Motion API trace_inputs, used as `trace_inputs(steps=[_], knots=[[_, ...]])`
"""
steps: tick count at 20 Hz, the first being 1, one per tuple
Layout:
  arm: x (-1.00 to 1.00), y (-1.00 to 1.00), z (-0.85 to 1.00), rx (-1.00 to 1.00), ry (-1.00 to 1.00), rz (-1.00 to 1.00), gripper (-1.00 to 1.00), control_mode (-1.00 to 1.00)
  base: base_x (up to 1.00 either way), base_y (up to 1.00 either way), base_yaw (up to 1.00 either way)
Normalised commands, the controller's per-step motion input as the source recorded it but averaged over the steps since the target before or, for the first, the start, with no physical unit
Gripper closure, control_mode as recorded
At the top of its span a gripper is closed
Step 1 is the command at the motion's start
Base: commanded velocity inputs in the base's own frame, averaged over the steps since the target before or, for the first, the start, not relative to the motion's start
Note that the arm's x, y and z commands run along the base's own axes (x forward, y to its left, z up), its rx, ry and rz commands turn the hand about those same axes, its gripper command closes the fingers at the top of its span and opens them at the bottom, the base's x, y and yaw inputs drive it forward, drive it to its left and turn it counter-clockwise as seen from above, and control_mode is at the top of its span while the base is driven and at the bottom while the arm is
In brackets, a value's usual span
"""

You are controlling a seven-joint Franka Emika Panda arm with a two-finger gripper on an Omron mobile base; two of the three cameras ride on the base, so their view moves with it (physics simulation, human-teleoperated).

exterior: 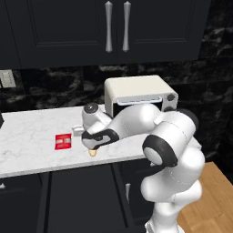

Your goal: Pick the pizza cutter from the drawer and place it on the counter.

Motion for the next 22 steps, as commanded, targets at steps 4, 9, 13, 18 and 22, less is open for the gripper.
trace_inputs(steps=[4, 9, 13, 18, 22], knots=[[0.07, 0.00, -0.11, 0.00, 0.03, 0.00, 1.00, -1.00, 0.00, 0.00, 0.00], [0.16, -0.02, -0.29, 0.00, 0.05, 0.00, 1.00, -1.00, 0.00, 0.00, 0.00], [0.24, -0.09, -0.33, 0.00, 0.03, 0.00, 1.00, -1.00, 0.00, 0.00, 0.00], [0.45, -0.01, -0.30, 0.00, 0.00, 0.00, 1.00, -1.00, 0.00, 0.00, 0.00], [0.56, 0.00, -0.29, 0.00, 0.00, 0.00, 1.00, -1.00, 0.00, 0.00, 0.00]])
